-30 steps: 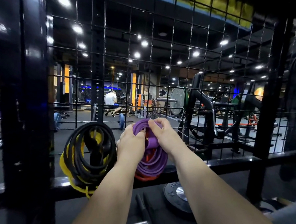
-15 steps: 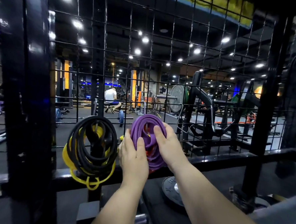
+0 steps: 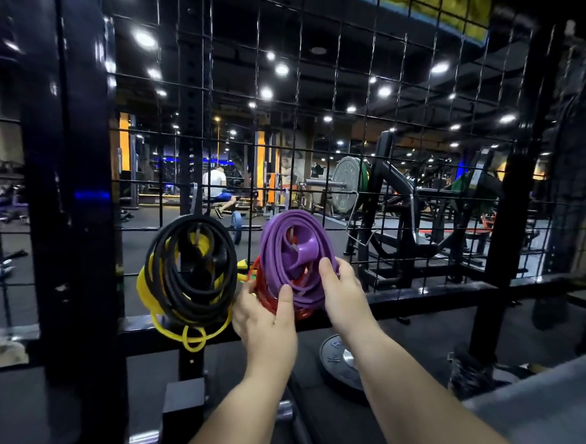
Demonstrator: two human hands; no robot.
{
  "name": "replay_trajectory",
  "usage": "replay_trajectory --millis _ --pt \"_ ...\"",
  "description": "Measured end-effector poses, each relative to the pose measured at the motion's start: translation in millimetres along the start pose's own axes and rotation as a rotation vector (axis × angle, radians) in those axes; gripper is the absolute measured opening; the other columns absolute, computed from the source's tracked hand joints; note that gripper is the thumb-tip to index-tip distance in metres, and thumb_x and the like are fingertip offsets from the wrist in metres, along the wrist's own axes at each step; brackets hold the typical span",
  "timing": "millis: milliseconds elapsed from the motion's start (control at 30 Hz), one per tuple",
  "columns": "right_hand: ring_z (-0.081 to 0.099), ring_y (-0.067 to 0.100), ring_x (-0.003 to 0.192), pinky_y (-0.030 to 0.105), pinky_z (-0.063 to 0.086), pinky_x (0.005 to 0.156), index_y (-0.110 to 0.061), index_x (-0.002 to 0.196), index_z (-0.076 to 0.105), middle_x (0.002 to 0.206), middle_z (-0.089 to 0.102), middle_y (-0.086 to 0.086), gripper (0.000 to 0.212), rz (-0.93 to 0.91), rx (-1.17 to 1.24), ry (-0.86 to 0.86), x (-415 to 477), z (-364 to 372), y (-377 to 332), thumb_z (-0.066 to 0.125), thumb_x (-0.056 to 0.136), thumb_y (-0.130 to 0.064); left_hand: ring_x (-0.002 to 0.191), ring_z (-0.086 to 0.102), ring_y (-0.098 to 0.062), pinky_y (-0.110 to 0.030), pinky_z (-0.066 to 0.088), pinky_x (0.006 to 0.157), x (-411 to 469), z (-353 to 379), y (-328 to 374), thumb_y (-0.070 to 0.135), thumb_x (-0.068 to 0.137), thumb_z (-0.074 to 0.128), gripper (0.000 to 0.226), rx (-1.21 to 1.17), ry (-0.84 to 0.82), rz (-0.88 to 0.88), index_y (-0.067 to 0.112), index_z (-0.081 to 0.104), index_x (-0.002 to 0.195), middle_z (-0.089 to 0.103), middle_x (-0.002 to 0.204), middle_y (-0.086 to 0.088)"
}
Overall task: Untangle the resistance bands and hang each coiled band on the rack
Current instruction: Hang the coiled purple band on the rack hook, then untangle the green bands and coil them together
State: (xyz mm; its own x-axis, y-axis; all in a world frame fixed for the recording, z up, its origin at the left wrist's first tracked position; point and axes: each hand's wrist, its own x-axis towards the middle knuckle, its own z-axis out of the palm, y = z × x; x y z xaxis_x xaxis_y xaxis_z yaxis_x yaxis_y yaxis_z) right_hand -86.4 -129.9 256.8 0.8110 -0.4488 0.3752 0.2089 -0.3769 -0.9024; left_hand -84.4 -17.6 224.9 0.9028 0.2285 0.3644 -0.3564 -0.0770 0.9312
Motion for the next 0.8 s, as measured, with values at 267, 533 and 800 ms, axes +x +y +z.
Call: replay_trajectory --millis 267,533,800 --pt "0.052 0.027 0.119 0.046 0.038 0.108 -0.026 0.127 0.049 0.135 0.051 0.008 0.044 0.135 -0.056 0.012 -14.3 -9.4 8.8 0.036 0.098 -0.056 0.114 0.048 -0.031 -0.042 0.038 0.101 -8.9 5.7 -8.4 0.048 0.094 0.051 0.033 -0.042 -0.121 -0.263 0.015 0.044 0.097 0.053 0.116 -0.011" --pt "0.052 0.024 0.113 0.037 0.040 0.092 -0.027 0.128 0.047 0.127 0.053 0.005 0.047 0.231 -0.147 0.074 -40.1 -46.2 24.6 0.030 0.098 -0.058 0.116 0.048 -0.034 -0.044 0.041 0.099 -42.0 29.9 -7.6 0.051 0.097 0.040 0.031 0.053 -0.387 -0.326 0.020 0.045 0.098 0.053 0.122 -0.015" --pt "0.058 0.024 0.103 0.045 0.048 0.092 -0.036 0.089 0.044 0.107 0.058 0.002 0.023 0.310 -0.181 0.315 -74.5 -134.5 61.8 0.036 0.098 -0.054 0.091 0.053 -0.022 -0.039 0.049 0.085 -107.3 102.9 1.7 0.059 0.094 0.038 0.033 0.034 -0.771 -0.292 0.026 0.036 0.090 0.055 0.108 -0.007"
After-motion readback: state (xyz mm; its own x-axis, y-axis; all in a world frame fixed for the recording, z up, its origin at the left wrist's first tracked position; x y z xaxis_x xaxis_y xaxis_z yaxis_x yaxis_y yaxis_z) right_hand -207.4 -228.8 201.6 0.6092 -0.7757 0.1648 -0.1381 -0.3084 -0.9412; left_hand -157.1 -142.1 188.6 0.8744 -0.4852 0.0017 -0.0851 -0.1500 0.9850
